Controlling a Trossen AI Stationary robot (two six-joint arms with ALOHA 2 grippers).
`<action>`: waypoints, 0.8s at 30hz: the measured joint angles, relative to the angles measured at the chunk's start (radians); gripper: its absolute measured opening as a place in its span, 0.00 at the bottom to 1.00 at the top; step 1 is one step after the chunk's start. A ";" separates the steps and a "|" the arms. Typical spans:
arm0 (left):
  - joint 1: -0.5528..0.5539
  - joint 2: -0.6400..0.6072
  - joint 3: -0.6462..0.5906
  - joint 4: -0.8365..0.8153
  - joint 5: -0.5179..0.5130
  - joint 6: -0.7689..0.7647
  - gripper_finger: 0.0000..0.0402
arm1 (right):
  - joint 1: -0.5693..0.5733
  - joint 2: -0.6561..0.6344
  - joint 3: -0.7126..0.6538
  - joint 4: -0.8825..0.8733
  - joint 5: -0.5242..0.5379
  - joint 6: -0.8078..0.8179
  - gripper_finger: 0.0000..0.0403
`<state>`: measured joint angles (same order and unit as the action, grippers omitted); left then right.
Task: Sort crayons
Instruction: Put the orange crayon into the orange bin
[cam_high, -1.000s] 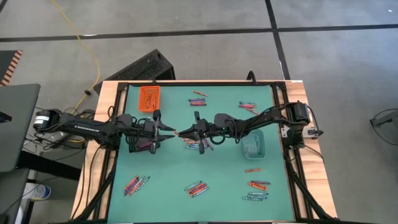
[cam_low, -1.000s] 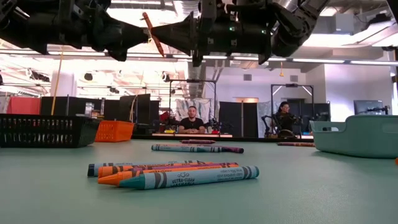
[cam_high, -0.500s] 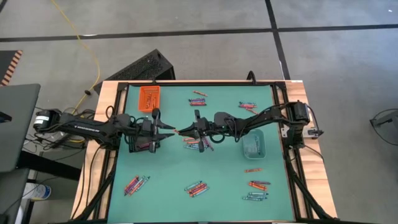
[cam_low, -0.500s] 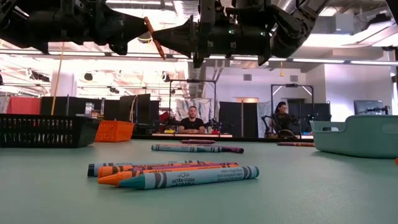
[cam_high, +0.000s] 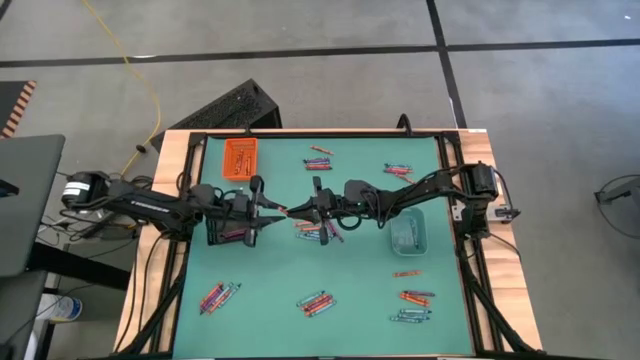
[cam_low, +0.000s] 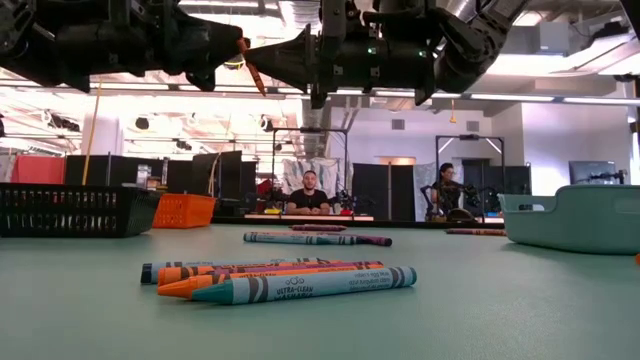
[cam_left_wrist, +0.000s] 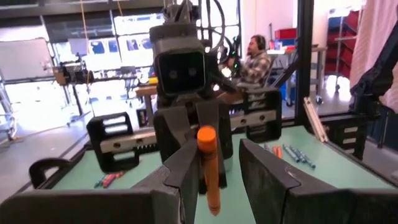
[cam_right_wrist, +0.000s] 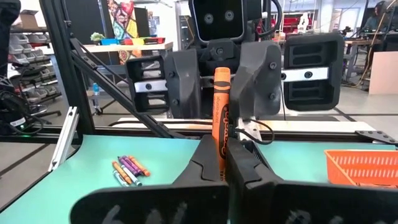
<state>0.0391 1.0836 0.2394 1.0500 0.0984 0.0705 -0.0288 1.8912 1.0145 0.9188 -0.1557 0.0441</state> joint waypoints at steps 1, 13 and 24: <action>0.000 0.003 0.000 0.006 0.001 -0.001 0.26 | 0.000 0.000 0.000 -0.001 0.000 0.000 0.00; 0.000 0.005 0.000 -0.016 0.013 0.026 0.03 | 0.000 0.000 0.000 -0.020 -0.003 -0.080 0.05; 0.007 -0.080 0.001 -0.222 -0.286 0.081 0.02 | -0.015 -0.176 0.000 -0.417 0.004 -0.200 0.33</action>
<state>0.0458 1.0033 0.2406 0.8280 -0.1879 0.1519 -0.0441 1.7151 1.0145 0.5014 -0.1515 -0.1562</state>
